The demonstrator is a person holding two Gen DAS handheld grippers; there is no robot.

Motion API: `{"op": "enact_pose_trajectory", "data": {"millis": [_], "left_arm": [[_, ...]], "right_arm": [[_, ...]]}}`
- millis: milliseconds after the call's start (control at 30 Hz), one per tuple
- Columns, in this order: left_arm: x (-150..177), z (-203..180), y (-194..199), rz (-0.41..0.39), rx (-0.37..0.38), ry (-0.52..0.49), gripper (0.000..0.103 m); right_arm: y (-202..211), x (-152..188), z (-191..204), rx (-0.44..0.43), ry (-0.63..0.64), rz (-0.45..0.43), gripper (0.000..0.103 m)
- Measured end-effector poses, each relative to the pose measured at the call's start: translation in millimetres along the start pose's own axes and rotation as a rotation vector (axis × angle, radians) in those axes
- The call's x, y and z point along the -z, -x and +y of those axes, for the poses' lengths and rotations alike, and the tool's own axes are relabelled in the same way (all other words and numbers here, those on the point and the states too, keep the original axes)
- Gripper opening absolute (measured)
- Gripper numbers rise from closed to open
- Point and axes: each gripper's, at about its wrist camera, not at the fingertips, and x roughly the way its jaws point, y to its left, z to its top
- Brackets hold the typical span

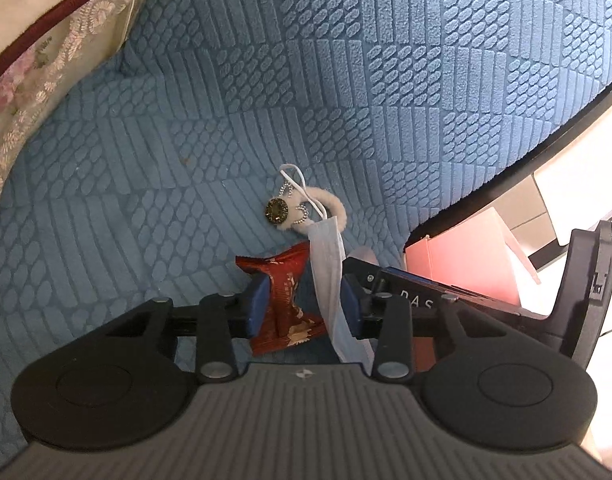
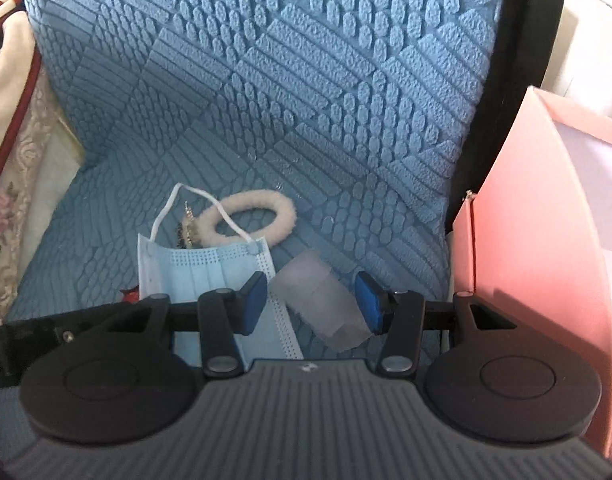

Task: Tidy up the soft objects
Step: 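Lower the right tool onto the clear plastic piece while the left tool lowers onto the blue mask, then close the right tool on the clear plastic while the left tool closes on the mask edge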

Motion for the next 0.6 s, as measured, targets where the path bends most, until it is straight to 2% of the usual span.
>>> {"op": "enact_pose_trajectory", "data": {"millis": [400,600], "left_arm": [[3.1,-12.5,1.0,0.007,0.007,-0.042,0.045],[0.3,-14.7,8.0,-0.005,0.011,-0.046,0.045]], "right_arm": [[-6.7,-1.6,-4.7,-0.007,-0.021,0.022,0.051],[-4.1,-0.6,-8.3,-0.012,-0.024,0.022,0.04]]}}
